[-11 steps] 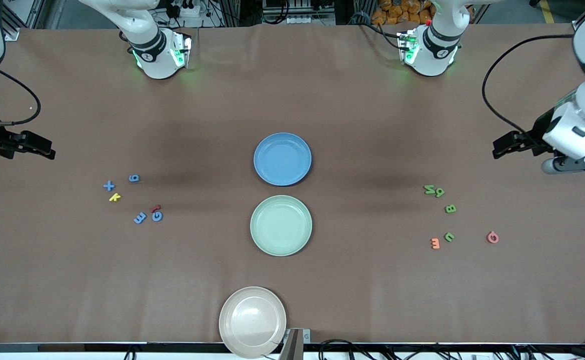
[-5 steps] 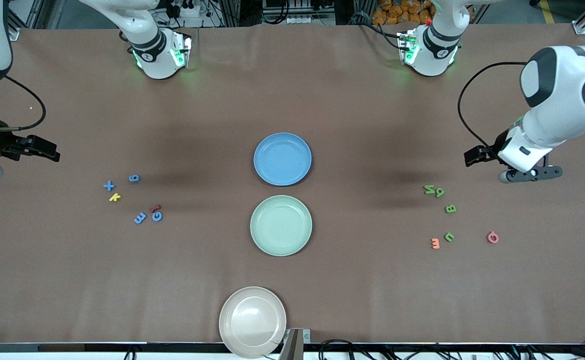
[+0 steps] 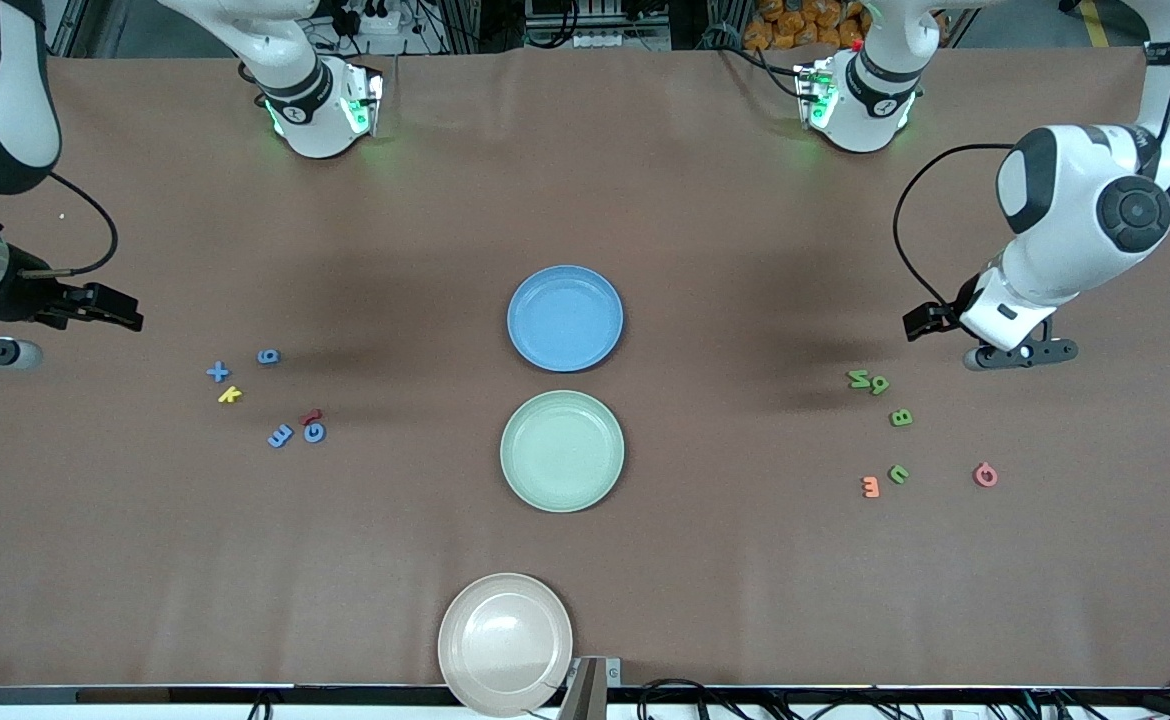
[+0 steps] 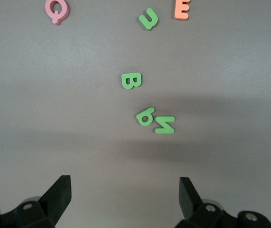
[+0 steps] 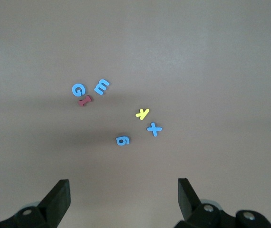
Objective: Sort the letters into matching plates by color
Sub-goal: 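Lower the left gripper to green b while the right gripper lowers to blue 6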
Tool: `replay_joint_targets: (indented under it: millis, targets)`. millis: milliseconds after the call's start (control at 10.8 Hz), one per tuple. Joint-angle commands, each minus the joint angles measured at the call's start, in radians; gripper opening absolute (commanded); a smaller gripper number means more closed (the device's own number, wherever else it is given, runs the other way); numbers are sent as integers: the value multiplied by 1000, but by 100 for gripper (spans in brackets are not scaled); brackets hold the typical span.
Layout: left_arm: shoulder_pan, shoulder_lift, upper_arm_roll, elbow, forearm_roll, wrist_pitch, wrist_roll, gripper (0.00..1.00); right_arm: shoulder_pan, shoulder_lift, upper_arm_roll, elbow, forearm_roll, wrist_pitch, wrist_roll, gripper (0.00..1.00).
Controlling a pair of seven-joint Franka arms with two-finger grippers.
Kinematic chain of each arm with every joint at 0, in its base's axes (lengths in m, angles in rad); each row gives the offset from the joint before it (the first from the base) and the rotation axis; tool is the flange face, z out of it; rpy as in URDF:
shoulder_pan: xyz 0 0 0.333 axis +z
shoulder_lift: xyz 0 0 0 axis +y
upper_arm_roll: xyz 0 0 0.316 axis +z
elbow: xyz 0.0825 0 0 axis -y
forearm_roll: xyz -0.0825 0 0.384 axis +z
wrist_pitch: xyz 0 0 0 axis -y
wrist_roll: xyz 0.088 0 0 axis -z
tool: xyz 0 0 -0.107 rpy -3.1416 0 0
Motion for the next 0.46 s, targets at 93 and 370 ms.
replay_joint_targets:
  millis: [93,370]
  targets:
    - [5,95,-4,4,-5,99,-64,100,-12,-96,8,-170,6,124,3,100]
    - [11,154,-10,8,168,154,16,100,-11,-139,8,-278,8,198,10,100]
